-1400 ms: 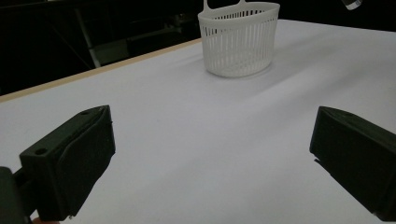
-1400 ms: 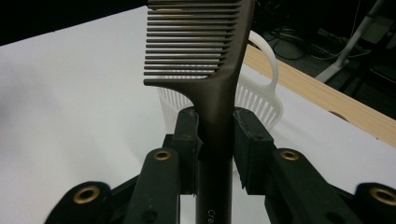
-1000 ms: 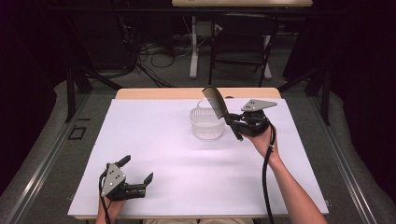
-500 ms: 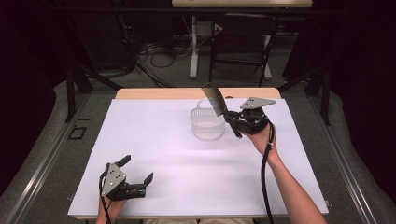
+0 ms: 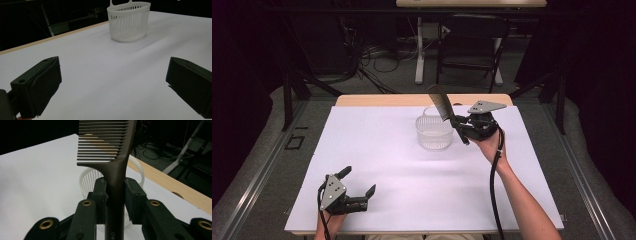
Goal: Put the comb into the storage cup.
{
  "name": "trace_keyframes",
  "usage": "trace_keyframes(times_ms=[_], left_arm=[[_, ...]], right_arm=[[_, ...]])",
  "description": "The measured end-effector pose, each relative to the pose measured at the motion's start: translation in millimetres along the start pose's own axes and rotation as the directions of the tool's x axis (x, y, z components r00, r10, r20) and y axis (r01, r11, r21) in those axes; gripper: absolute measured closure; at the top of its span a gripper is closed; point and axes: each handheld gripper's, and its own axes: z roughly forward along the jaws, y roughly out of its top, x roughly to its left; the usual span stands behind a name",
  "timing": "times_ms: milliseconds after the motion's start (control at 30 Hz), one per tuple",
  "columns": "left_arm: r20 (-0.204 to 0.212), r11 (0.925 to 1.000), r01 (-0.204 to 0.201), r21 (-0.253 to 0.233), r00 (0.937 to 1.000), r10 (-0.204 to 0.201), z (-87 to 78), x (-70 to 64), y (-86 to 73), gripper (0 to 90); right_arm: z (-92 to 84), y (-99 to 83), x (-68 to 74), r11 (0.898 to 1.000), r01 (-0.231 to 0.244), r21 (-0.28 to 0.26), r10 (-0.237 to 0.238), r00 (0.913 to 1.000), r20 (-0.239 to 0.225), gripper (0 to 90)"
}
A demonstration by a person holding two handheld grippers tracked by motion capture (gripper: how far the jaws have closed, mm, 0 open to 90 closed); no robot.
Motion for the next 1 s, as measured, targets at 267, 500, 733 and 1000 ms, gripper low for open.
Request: trace_keyframes(times_ms=[267, 500, 733, 1000], left_arm=[[-0.001, 1.0000, -0.001, -0.002, 1.0000, 0.001, -0.5, -0.5, 0.0, 0.3], [0.003, 0.9999, -0.010, -0.003, 0.9999, 0.010, 0.3, -1.6, 0.5, 0.3], [-0.002, 1.0000, -0.005, -0.006, 1.0000, 0.005, -0.8, -0.1, 0.4, 0.3], [-0.003, 1.0000, -0.005, -0.006, 1.0000, 0.005, -1.0, -0.3, 0.5, 0.3]], right_arm=[[3.0, 1.9, 0.7, 1.000, 0.004, -0.014, -0.004, 1.0000, -0.007, 72.6], [4.2, 4.4, 0.9, 1.000, 0.006, -0.023, -0.006, 1.0000, -0.006, 72.6], [6.6, 6.7, 0.4, 0.999, 0.001, -0.042, -0.002, 1.0000, -0.006, 72.5], [8.2, 9.8, 1.6, 0.998, 0.004, -0.064, -0.004, 1.0000, -0.003, 72.5]])
